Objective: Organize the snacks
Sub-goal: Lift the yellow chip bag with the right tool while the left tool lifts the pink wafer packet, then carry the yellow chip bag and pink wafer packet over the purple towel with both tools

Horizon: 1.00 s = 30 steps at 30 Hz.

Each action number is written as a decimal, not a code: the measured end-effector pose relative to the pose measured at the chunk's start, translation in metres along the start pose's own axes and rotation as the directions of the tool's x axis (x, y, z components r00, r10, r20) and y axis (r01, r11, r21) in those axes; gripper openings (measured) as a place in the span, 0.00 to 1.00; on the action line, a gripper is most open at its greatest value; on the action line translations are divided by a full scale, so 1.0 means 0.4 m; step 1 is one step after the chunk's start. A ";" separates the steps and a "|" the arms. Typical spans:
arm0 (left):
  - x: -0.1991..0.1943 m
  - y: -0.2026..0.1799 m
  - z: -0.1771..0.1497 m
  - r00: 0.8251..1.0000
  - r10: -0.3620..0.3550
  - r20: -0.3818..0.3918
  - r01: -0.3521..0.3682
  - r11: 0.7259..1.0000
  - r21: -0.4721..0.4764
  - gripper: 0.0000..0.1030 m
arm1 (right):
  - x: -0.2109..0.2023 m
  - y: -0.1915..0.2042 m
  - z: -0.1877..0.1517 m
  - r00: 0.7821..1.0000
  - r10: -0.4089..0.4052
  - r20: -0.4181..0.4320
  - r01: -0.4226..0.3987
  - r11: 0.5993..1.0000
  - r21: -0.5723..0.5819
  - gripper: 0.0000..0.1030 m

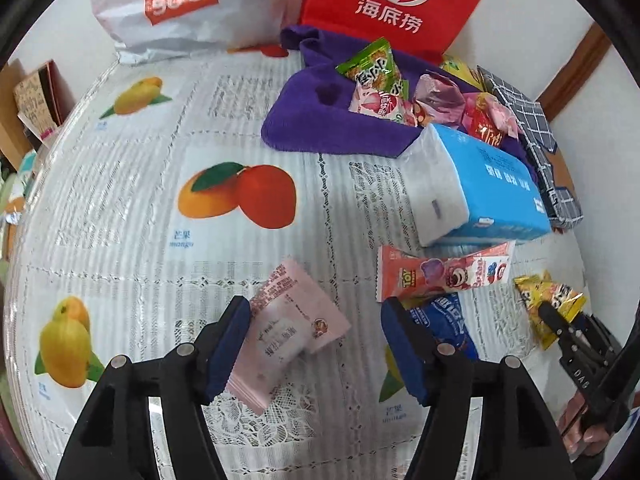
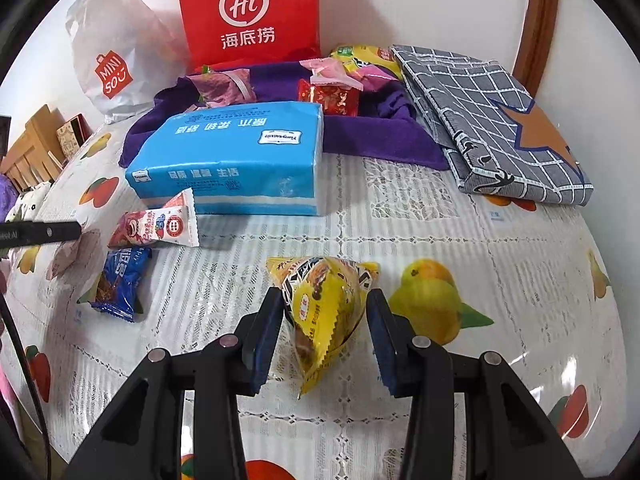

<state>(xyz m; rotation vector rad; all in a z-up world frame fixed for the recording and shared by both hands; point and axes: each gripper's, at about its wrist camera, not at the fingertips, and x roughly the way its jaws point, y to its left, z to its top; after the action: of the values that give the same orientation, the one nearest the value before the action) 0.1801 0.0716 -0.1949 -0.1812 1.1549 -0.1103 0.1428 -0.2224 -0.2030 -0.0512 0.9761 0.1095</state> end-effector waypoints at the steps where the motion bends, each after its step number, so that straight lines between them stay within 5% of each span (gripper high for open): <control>1: 0.000 -0.002 -0.006 1.000 0.004 -0.007 -0.004 1.000 0.004 0.64 | 0.002 0.001 -0.001 1.000 -0.001 -0.002 0.001 1.000 -0.003 0.42; 5: -0.001 0.000 -0.030 0.999 0.031 -0.008 -0.031 0.999 0.016 0.64 | 0.009 0.011 -0.013 1.000 -0.004 -0.009 0.004 0.999 -0.032 0.42; 10: 0.003 0.007 -0.056 0.998 0.068 -0.002 -0.068 0.997 0.030 0.62 | 0.030 0.020 -0.012 1.000 -0.011 -0.015 0.010 0.999 -0.045 0.57; 17: 0.003 0.001 -0.068 0.990 0.128 0.054 -0.132 0.989 0.065 0.35 | 0.055 0.027 -0.009 1.000 -0.025 0.015 0.026 0.998 -0.056 0.57; 30: 0.008 -0.030 -0.106 0.960 0.193 0.201 -0.219 0.969 0.117 0.35 | 0.070 -0.002 -0.008 0.998 0.016 0.058 -0.016 1.000 0.000 0.57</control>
<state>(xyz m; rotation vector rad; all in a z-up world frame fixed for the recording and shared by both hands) 0.1425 0.0557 -0.2120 0.0520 0.9674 0.0121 0.1559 -0.2216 -0.2281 -0.0393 0.9183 0.1249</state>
